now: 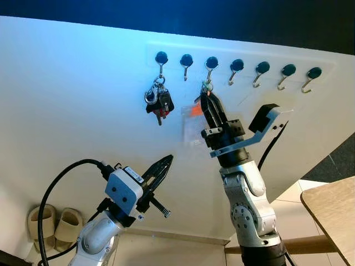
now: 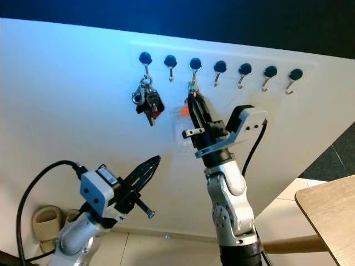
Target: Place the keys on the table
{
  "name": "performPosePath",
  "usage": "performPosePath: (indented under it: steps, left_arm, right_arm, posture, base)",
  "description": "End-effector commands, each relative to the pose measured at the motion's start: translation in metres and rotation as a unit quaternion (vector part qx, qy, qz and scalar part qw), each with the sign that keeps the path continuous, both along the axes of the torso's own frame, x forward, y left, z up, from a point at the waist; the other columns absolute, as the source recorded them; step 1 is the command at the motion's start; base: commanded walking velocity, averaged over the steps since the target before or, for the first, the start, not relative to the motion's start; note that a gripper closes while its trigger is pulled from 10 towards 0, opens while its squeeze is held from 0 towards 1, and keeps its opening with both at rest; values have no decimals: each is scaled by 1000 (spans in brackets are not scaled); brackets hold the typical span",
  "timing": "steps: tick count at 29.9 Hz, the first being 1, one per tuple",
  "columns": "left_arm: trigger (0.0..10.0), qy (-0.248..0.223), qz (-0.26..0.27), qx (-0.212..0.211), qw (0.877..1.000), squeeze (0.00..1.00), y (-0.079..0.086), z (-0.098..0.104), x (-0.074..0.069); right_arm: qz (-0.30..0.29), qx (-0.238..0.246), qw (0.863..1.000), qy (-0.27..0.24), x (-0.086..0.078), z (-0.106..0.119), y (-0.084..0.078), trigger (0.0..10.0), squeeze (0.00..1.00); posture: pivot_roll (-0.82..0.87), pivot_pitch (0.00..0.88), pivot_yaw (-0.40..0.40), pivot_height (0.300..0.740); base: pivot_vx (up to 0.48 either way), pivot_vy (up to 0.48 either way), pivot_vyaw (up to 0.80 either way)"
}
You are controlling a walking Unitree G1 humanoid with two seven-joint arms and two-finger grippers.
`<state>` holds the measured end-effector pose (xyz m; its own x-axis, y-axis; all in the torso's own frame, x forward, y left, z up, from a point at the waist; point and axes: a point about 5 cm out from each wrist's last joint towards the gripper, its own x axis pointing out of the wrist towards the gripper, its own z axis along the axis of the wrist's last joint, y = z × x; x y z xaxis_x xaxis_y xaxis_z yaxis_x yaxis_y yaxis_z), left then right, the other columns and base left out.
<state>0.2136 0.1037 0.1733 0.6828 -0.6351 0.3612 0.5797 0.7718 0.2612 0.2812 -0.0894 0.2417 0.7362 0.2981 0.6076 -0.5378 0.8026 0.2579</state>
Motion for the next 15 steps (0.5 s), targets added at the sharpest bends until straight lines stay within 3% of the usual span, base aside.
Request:
performPosePath:
  steps: [1, 7, 15]
  left_arm:
    - [10000, 1, -6, 8, 1000, 0, -2, 0, -2]
    - [10000, 0, -4, 7, 1000, 0, -1, 0, -2]
    - [10000, -1, -4, 7, 1000, 0, -1, 1, -2]
  right_arm:
    - [-2, 7, 1000, 7, 2, -1, -2, 0, 0]
    - [-1, 11, 1000, -2, 1, 3, -2, 0, 0]
    - [8, 13, 998, -57, -8, 20, -1, 0, 0]
  posture:
    - [78, 110, -80, 740]
    - [79, 110, -82, 740]
    - [78, 111, -81, 740]
  base:
    - [0, 0, 0]
    - [0, 0, 0]
    - [0, 0, 0]
